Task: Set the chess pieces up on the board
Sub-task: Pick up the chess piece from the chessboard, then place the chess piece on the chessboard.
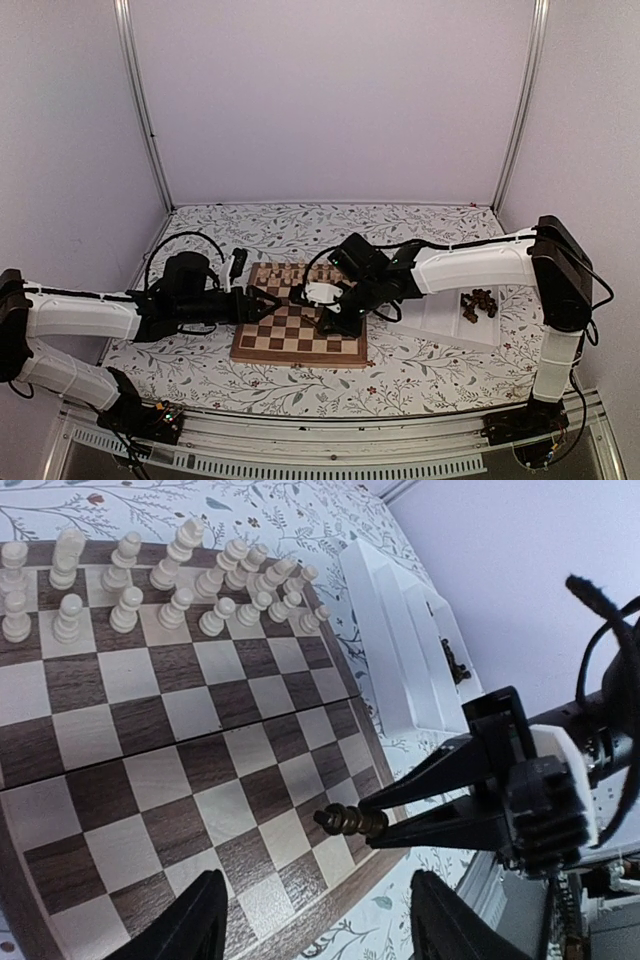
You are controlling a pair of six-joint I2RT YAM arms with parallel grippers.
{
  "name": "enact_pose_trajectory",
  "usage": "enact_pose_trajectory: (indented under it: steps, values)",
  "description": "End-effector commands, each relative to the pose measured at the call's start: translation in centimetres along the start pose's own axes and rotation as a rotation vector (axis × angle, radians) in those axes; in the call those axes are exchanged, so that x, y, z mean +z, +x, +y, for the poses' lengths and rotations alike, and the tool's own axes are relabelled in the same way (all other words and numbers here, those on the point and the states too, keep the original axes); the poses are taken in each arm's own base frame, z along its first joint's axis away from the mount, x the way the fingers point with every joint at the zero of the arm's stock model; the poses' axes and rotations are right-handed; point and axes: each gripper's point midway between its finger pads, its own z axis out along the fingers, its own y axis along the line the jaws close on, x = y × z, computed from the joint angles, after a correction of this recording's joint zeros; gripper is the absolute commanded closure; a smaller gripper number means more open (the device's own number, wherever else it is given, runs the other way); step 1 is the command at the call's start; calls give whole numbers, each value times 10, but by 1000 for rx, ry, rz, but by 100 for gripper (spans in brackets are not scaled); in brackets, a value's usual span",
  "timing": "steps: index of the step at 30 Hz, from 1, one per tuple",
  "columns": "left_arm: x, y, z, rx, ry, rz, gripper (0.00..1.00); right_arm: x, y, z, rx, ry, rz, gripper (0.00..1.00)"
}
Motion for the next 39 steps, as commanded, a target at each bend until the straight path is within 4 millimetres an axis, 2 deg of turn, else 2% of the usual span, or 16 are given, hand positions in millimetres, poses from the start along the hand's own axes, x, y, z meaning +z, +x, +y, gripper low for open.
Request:
enact_pose_trajectory:
  steps: [1, 14, 22, 28, 33, 35, 39]
  values:
    - [9, -2, -18, -65, 134, 1, 37, -20, -31, 3, -37, -22, -110, 93]
    - [49, 17, -32, -103, 212, 119, 45, -23, -37, 6, -34, -41, -124, 92]
    - [62, 27, -42, -114, 265, 177, 52, -22, -35, 7, -32, -45, -118, 92]
    - [69, 31, -46, -120, 276, 209, 64, -21, -36, 7, -28, -51, -121, 92]
    - [71, 32, -48, -117, 278, 222, 81, -22, -35, 7, -28, -46, -118, 92]
    - [71, 31, -50, -108, 283, 229, 85, -22, -34, 5, -28, -37, -115, 85]
    - [69, 22, -52, -43, 224, 236, 87, -27, -27, 7, -28, -38, -93, 65]
